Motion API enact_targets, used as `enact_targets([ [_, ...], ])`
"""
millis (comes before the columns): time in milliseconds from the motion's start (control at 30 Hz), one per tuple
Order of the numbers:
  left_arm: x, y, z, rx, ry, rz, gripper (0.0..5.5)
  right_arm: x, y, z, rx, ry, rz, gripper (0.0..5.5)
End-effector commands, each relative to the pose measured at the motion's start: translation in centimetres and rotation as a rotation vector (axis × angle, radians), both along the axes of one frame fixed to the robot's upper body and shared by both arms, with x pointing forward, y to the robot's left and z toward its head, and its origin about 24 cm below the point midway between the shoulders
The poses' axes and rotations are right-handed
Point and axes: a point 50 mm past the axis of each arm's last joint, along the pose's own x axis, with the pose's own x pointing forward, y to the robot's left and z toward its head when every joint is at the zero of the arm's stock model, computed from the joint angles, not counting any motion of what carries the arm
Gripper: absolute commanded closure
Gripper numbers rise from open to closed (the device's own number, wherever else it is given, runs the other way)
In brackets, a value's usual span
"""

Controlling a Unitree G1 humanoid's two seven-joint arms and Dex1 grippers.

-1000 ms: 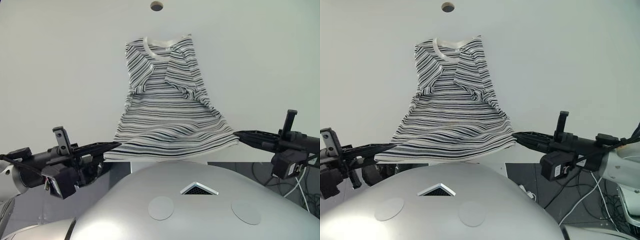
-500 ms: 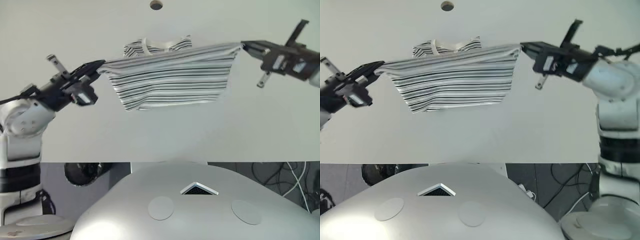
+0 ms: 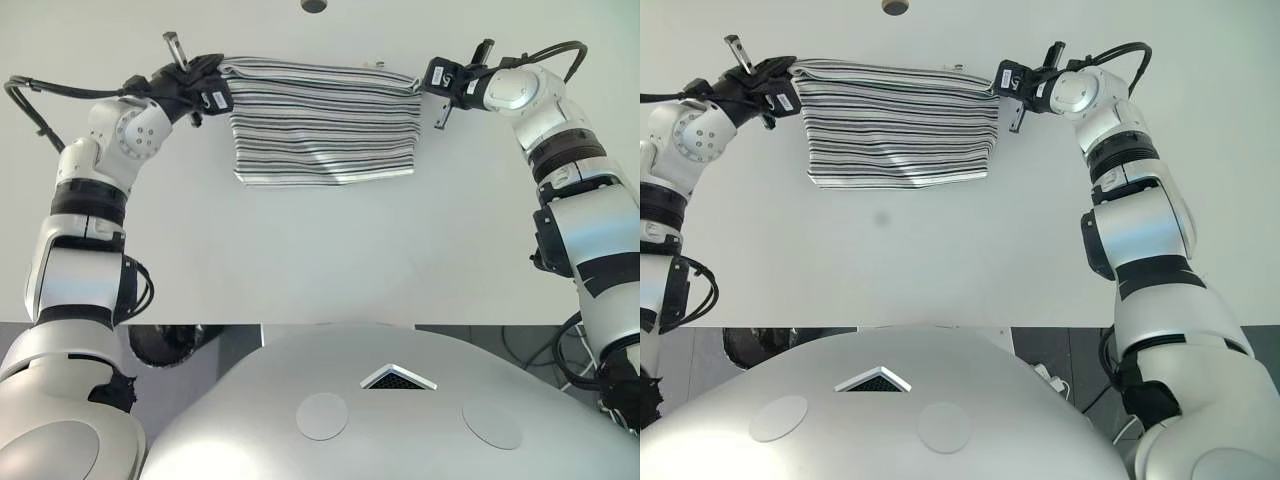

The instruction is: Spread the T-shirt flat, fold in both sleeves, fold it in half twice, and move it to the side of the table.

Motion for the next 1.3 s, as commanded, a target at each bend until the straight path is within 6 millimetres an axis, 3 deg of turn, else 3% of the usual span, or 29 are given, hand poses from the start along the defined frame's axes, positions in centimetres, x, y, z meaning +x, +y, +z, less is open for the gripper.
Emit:
enact_targets([
  [33, 0.9, 0.0, -0.7, 0.055, -0.041, 0.016, 5.23, 0.1, 0.6, -0.2, 0.063, 0.005, -0.037, 4.72],
  [133, 0.6, -0.3, -1.8, 0.038, -0.035, 0.016, 4.71, 0.9, 0.7, 1.1, 0.19, -0.11, -0.114, 4.14],
  [267, 0.1, -0.7, -2.8, -0.048, -0.03, 0.033, 4.71, 1.7, 1.4, 3.3, 0.464, -0.212, -0.197, 4.14],
  [433, 0.9, -0.8, -0.2, -0.397, -0.19, 0.149, 4.71, 1.6, 2.8, 3.9, 0.597, -0.265, -0.19, 4.14],
  [533, 0.9, -0.5, 1.6, -0.598, -0.316, 0.186, 4.71, 1.5, 2.9, 3.9, 0.573, -0.318, -0.197, 4.14],
  [667, -0.6, -0.7, 3.4, -0.671, -0.48, 0.131, 4.71, -0.2, 5.4, 3.7, 0.59, -0.301, 0.033, 4.14],
  [833, -3.9, -3.9, 5.9, -0.741, -0.565, -0.056, 4.71, -1.6, 6.4, 0.2, 0.363, -0.146, 0.164, 4.14],
  [1000, -5.9, -5.1, 7.0, -0.783, -0.531, -0.09, 4.71, -1.5, 6.1, -1.7, 0.116, -0.057, 0.204, 4.14],
  [1167, -7.5, -4.6, 5.9, -0.858, -0.346, -0.017, 4.71, -2.3, 1.4, -3.0, -0.243, 0.031, 0.315, 4.14],
  [1300, -7.9, -2.8, 6.0, -0.879, -0.301, 0.087, 4.71, -3.9, -3.1, -1.6, -0.382, 0.197, 0.478, 4.14],
])
